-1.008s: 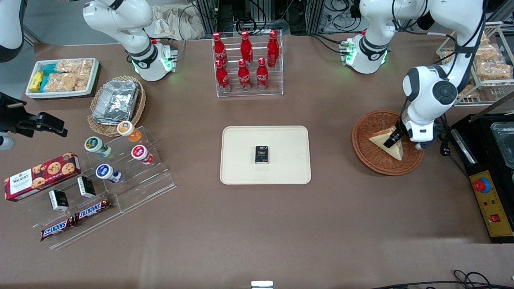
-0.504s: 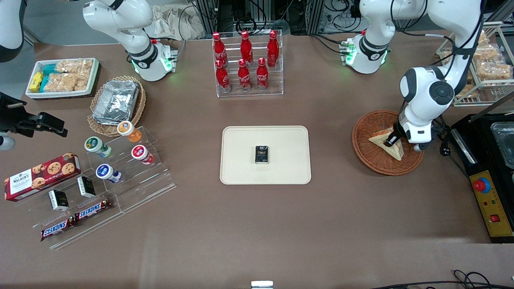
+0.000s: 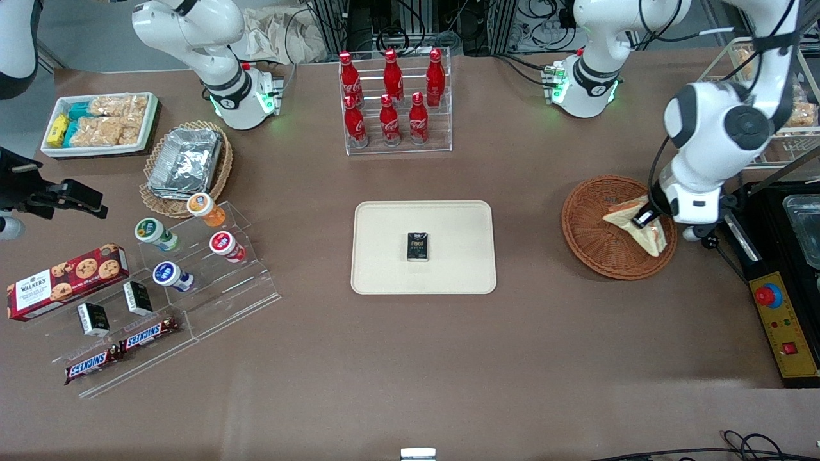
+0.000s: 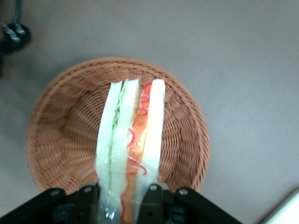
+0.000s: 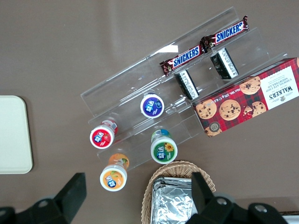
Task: Place sandwich from basket to tray
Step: 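Carry the sandwich with the left gripper toward the white tray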
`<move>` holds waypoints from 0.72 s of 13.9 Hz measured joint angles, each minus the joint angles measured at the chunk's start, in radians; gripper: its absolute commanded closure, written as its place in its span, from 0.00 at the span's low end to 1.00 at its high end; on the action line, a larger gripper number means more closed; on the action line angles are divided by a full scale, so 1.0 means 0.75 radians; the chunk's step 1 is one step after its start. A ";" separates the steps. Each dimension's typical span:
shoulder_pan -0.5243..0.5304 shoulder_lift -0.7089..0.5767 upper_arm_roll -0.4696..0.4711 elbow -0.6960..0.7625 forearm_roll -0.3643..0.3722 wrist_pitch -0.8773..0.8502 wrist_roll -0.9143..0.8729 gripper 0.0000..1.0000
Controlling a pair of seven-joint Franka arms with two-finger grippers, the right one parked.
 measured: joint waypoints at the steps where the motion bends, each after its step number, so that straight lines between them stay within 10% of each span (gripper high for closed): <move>1: 0.000 -0.008 0.000 0.120 0.001 -0.164 0.045 1.00; 10: -0.004 0.010 -0.147 0.773 0.001 -0.817 0.335 1.00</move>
